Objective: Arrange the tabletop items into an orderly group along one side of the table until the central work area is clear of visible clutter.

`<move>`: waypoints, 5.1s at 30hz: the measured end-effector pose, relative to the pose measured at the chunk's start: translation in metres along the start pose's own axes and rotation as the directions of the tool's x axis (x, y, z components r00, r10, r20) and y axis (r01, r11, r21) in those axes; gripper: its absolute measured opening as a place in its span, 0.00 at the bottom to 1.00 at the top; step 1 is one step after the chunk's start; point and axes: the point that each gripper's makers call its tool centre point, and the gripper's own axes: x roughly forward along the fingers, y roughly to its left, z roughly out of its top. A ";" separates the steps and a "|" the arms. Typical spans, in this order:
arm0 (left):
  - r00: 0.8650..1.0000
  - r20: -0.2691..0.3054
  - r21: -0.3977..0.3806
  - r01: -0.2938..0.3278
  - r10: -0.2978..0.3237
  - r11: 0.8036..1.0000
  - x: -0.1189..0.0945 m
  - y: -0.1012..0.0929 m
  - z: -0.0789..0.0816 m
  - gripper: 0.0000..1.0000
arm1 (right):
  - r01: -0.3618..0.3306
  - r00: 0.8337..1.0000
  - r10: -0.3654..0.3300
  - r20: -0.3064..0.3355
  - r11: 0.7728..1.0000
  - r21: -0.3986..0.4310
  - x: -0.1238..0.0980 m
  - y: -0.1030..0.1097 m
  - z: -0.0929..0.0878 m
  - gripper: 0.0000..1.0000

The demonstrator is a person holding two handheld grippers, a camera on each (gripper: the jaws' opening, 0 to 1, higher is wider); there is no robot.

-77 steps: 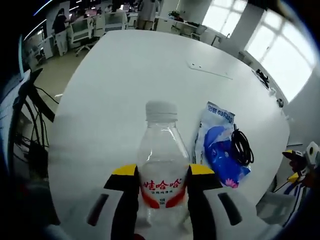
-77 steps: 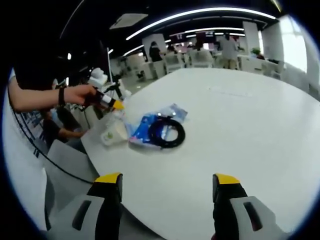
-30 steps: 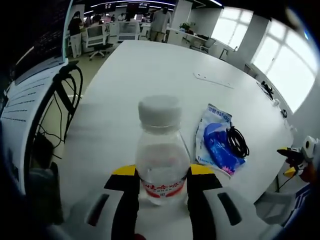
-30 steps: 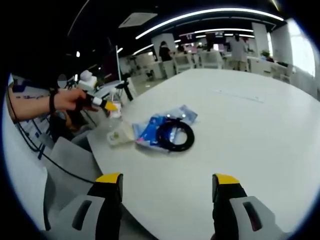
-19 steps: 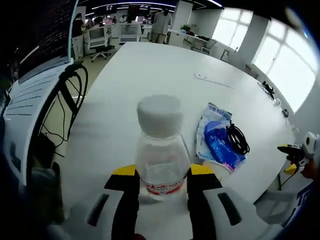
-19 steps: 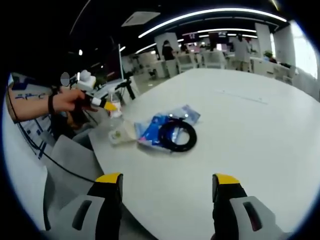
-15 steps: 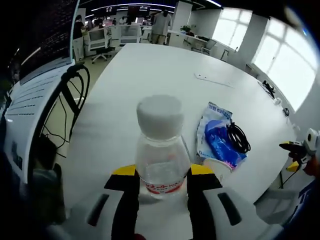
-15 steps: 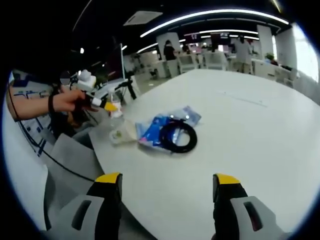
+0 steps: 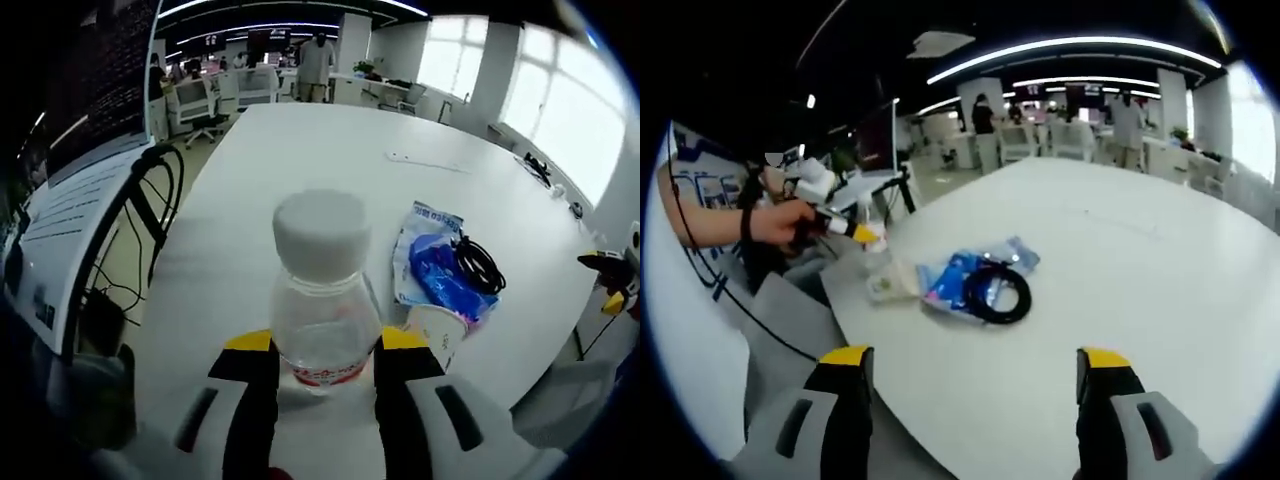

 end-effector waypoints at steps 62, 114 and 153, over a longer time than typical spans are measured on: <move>0.994 0.109 -0.002 -0.011 0.011 1.000 -0.014 -0.015 -0.022 0.40 | 0.051 0.998 -0.052 0.037 0.998 0.022 -0.008 0.003 0.011 0.83; 0.982 0.190 -0.002 0.002 -0.002 1.000 0.031 -0.006 0.015 0.38 | 0.105 0.994 -0.106 0.004 0.993 0.058 -0.023 0.010 0.009 0.83; 0.968 0.238 0.047 0.064 -0.073 0.997 0.100 -0.003 0.144 0.37 | 0.104 0.994 -0.101 -0.053 0.992 0.069 0.000 0.001 -0.005 0.82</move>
